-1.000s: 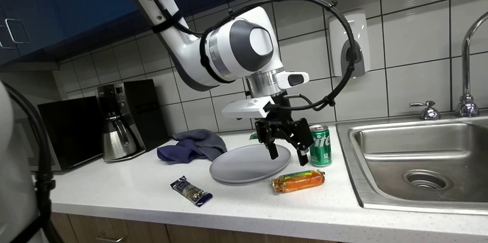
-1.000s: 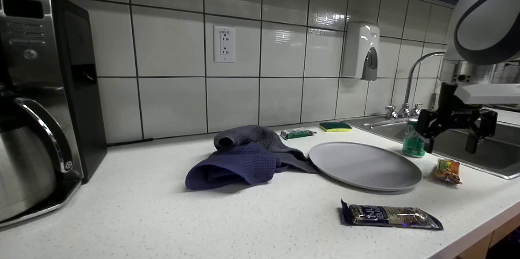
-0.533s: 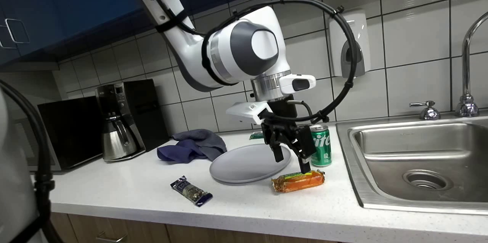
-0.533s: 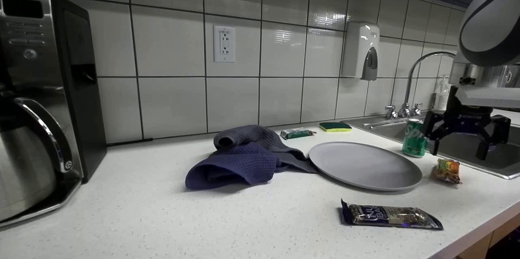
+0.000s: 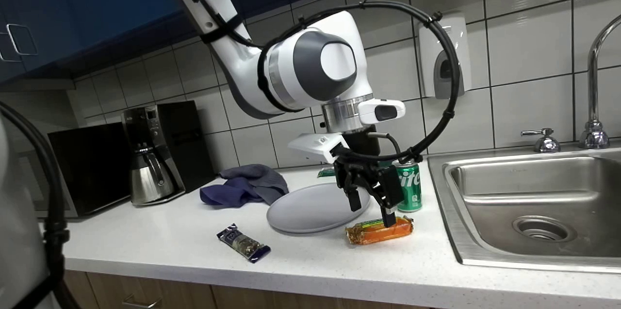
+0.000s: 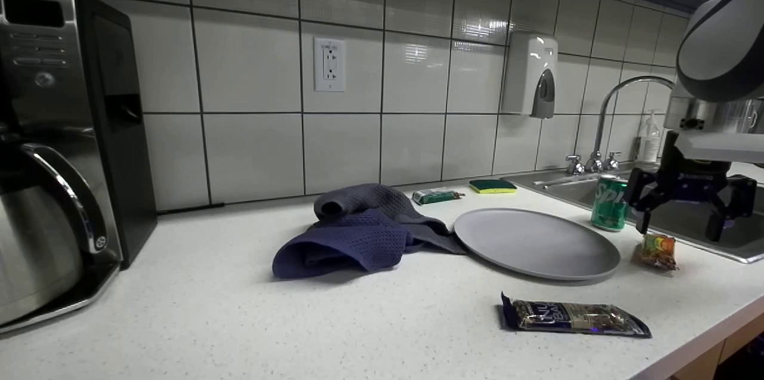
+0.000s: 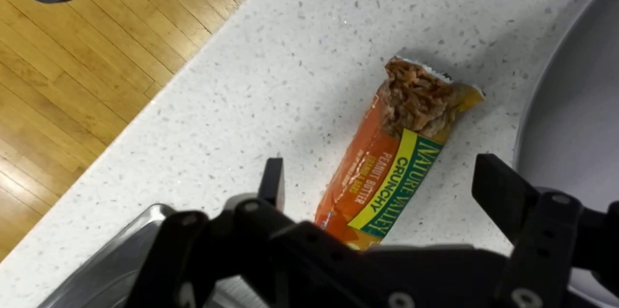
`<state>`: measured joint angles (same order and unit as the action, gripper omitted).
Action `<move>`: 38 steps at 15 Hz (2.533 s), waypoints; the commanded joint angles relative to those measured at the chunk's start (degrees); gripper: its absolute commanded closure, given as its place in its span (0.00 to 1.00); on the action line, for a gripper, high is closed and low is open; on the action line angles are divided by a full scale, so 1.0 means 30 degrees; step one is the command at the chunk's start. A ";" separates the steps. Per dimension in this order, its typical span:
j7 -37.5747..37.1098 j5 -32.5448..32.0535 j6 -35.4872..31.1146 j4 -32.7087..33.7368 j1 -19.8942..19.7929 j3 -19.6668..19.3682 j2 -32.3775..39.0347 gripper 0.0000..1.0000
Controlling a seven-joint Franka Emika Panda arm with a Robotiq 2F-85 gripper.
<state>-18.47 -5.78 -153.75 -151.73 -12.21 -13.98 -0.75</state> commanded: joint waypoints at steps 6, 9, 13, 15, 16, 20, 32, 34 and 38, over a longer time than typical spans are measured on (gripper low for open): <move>0.0029 0.0006 0.0040 0.0017 -0.0146 0.0145 -0.0004 0.00; 0.0090 0.0303 0.0022 0.0132 -0.0158 0.0121 0.0145 0.00; 0.0379 0.1781 -0.0193 0.0398 -0.0200 0.0024 0.0609 0.00; 0.0726 0.2924 -0.0065 0.0641 -0.0245 -0.0035 0.0897 0.00; 0.0813 0.3355 -0.0014 0.0758 -0.0274 -0.0072 0.1058 0.00; 0.1335 0.5110 0.0202 0.1161 -0.0495 -0.0273 0.1597 0.00; 0.2167 0.7910 0.0873 0.2727 -0.0678 0.0049 0.3674 0.00; 0.2085 0.7801 0.0898 0.2915 -0.0637 0.0067 0.3877 0.00; 0.2267 0.7274 0.1511 0.2791 -0.0494 0.0117 0.3398 0.00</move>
<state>-13.52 16.16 -152.17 -144.20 -13.35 -14.25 10.47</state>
